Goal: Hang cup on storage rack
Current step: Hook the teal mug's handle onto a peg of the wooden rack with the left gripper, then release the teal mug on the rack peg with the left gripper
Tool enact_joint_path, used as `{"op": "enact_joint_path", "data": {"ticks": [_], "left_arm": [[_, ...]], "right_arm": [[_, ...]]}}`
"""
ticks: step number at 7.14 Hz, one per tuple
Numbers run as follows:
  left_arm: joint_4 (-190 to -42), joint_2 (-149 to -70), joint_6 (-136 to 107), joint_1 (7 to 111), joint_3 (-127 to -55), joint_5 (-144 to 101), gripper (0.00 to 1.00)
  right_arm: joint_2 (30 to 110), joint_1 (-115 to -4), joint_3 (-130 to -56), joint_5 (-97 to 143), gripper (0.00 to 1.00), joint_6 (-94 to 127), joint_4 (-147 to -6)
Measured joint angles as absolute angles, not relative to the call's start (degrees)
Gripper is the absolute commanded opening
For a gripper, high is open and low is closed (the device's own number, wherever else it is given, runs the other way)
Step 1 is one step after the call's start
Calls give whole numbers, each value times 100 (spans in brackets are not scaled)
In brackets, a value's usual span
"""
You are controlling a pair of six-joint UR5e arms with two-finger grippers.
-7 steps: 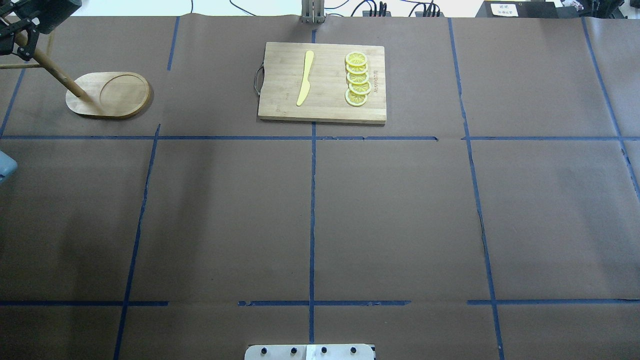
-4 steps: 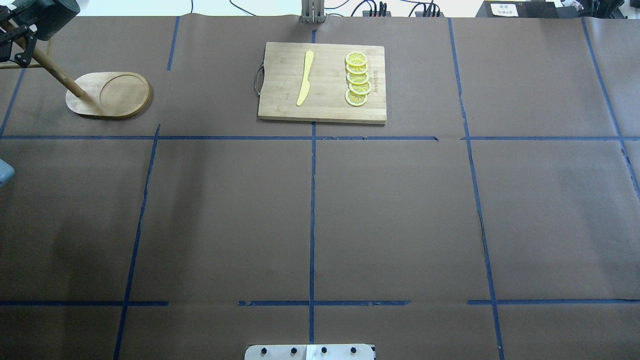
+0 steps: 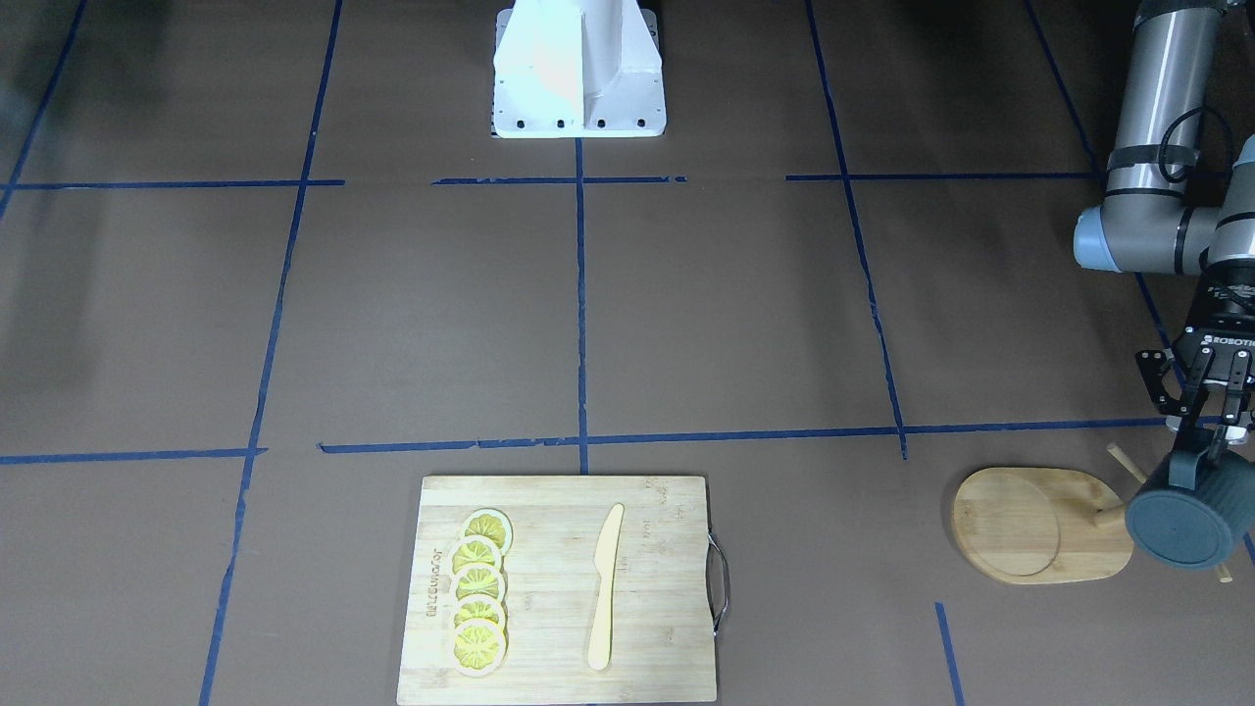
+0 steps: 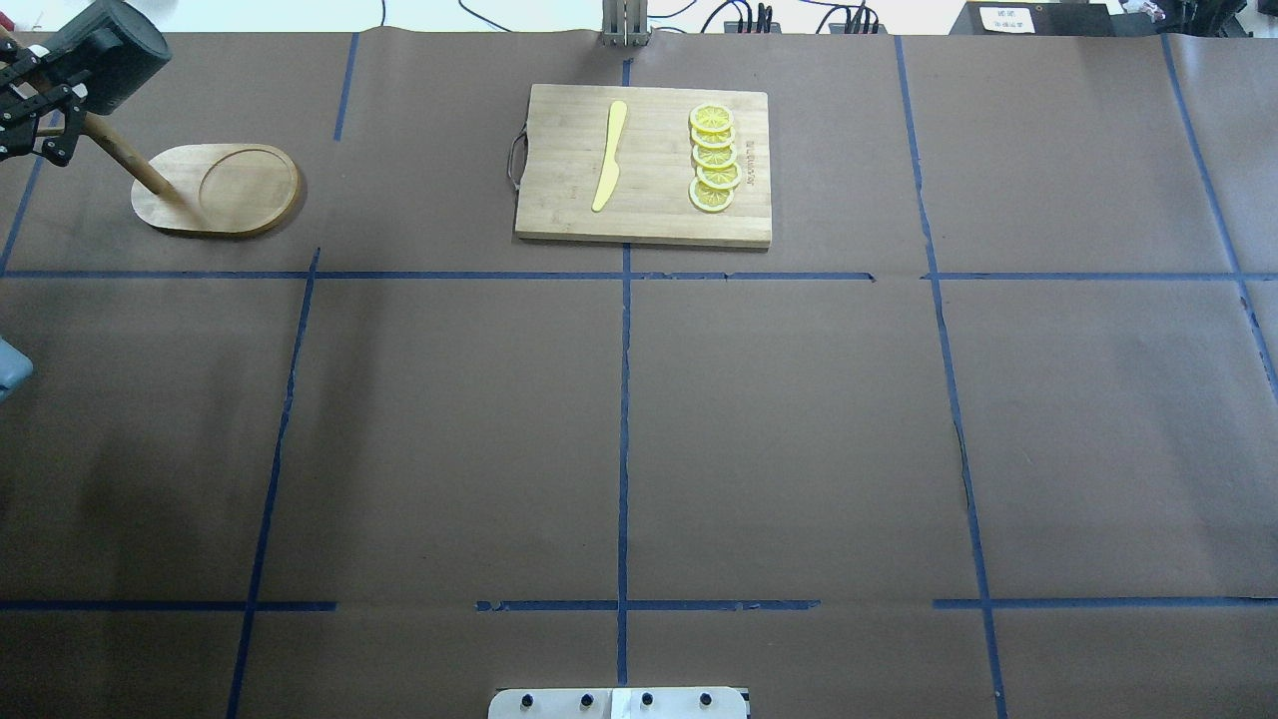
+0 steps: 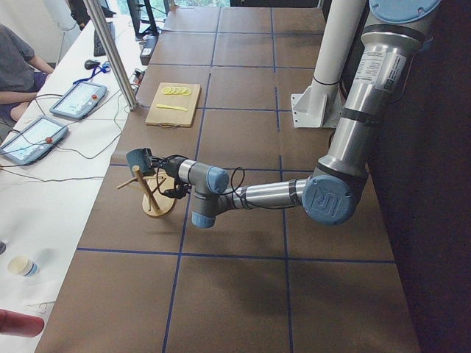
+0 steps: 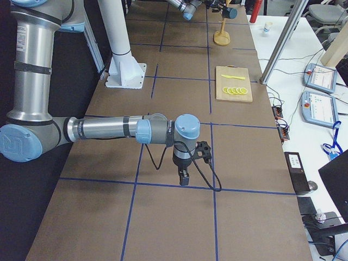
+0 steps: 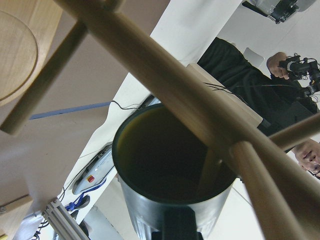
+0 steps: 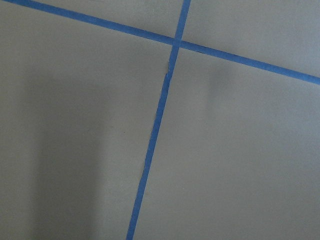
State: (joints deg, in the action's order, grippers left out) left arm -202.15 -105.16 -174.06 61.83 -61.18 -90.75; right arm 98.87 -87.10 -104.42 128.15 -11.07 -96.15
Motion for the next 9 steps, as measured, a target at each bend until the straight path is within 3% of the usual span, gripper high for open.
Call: {"op": "enact_joint_path", "data": {"ticks": [2, 6, 9], "left_arm": [[-20250, -10542, -17399, 6067, -6097, -8979, 100], [-20265, -10445, -17409, 6066, -6432, -8983, 100], [-20382, -9471, -17220, 6086, -7597, -9065, 100]], "right_arm": [[9888, -8710, -10441, 12815, 100, -1108, -9615], [9884, -8710, -10441, 12822, 100, -1100, -9621], [9887, -8710, -10442, 12825, 100, -1102, -9616]]}}
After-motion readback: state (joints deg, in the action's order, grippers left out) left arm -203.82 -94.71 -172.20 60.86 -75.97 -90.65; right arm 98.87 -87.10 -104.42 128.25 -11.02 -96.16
